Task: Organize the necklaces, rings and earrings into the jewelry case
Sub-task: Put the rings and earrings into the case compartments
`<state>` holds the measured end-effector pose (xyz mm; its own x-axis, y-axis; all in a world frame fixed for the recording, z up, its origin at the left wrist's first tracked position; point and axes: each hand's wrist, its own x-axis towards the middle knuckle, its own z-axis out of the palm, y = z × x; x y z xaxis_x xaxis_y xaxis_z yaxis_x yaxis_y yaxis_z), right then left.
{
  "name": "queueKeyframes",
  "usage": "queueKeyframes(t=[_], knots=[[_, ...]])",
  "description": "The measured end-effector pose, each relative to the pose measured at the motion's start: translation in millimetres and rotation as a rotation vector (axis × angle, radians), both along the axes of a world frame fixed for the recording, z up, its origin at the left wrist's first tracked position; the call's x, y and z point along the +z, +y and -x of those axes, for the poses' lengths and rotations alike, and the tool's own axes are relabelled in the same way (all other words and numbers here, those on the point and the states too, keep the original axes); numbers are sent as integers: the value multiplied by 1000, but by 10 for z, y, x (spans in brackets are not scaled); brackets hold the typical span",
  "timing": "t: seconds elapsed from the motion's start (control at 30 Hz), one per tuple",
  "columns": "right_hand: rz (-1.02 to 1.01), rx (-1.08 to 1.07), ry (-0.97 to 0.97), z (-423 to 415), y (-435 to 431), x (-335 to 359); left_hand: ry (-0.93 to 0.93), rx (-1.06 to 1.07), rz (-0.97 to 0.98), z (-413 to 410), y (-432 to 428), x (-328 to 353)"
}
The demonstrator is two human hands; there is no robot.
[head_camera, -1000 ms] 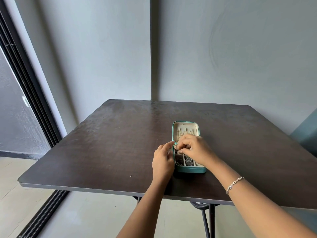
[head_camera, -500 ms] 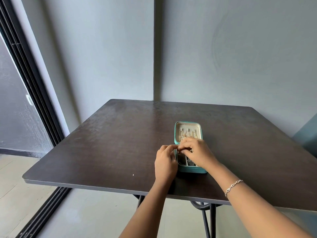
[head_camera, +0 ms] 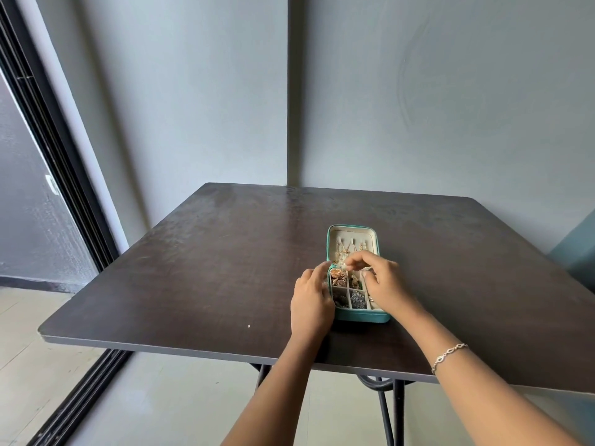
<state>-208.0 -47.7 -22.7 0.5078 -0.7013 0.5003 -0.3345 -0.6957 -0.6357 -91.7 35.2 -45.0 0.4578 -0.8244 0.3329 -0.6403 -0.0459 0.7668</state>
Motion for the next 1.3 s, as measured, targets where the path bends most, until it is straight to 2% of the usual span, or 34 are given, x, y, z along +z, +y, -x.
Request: queueKeyframes(t=[0.17,0.37,0.5,0.57,0.8,0.93,1.03,1.1,1.2,1.3], knots=[[33,-156,-139,153,-97,-85,-5,7,25,-3,-3,-10],[-287,-236,-411,397,-185,-216,9,-2,56,-22,-13,-41],[-499,-178,-566,411,-206,-207,253,-12,171,-46,12,-1],[-537,-148,-571,361,-201,-199,345,-15,180,-77,-2,19],[-572,-109,-469,280,-193,-179,340,-70,130,-112,-115,-1],[-664,-86,-558,186,-157,-132,623,-118,141,-140,-245,9],[-680,-94,-610,144,-143,-143,757,-204,133,-114,-315,40],[-676,-108,-627,142,-142,-154,737,-276,121,-94,-354,30],[-619,-93,-628,163,-148,-185,754,-267,136,-84,-376,9],[-545,-70,-553,195,-147,-218,639,-237,141,-84,-374,-42]])
